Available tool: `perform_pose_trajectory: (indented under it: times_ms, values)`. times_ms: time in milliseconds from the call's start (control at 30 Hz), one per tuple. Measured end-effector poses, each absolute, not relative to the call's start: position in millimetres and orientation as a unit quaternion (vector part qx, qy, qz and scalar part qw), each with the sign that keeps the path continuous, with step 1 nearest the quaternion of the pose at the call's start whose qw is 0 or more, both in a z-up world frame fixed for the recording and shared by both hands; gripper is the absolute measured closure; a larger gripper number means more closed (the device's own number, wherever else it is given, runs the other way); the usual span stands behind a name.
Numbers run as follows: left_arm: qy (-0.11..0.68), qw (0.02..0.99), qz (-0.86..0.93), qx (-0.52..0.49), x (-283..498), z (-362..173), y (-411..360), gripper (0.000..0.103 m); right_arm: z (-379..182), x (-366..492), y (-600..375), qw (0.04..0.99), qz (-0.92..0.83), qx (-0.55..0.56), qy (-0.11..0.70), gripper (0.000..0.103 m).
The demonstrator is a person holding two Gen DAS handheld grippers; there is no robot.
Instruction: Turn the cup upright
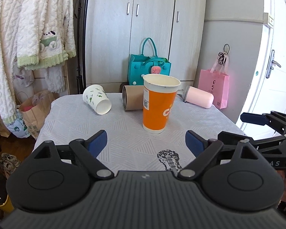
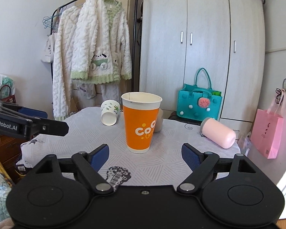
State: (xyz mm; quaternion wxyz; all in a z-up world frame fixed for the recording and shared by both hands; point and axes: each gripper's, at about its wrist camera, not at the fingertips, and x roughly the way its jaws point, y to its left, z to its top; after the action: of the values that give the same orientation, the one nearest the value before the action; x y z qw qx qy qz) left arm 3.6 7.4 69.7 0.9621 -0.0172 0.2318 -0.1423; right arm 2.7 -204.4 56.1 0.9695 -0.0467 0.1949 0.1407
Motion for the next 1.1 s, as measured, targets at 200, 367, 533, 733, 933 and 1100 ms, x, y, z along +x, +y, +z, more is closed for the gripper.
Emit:
perform_pose_trajectory:
  times_ms: [200, 367, 533, 733, 933, 1100]
  values:
    - [0.230, 0.964, -0.130, -0.013, -8.4, 65.6, 6.6, 0.005, 54.3, -17.2, -202.3, 0.977, 0.100, -0.034, 0.184, 0.006]
    - [0.226, 0.968, -0.104, -0.011, -10.5, 60.2, 6.6, 0.000, 51.2, -22.9, -203.0, 0.981, 0.072, -0.011, 0.182, 0.000]
    - [0.236, 0.968, -0.086, -0.013, -9.0, 53.4, 10.2, 0.000, 47.2, -25.3, -200.5, 0.981, 0.062, -0.005, 0.184, 0.000]
    - [0.234, 0.969, -0.075, -0.016, -12.7, 45.8, 14.0, 0.000, 45.4, -32.4, -193.1, 0.984, 0.036, -0.025, 0.174, 0.000]
    - [0.234, 0.971, -0.053, -0.010, -17.1, 41.1, 14.0, 0.000, 44.9, -37.5, -189.5, 0.986, 0.008, -0.036, 0.161, 0.000]
    - [0.236, 0.971, -0.037, 0.012, -19.0, 37.8, 8.9, 0.000, 39.9, -35.9, -189.8, 0.985, -0.002, -0.028, 0.169, 0.000]
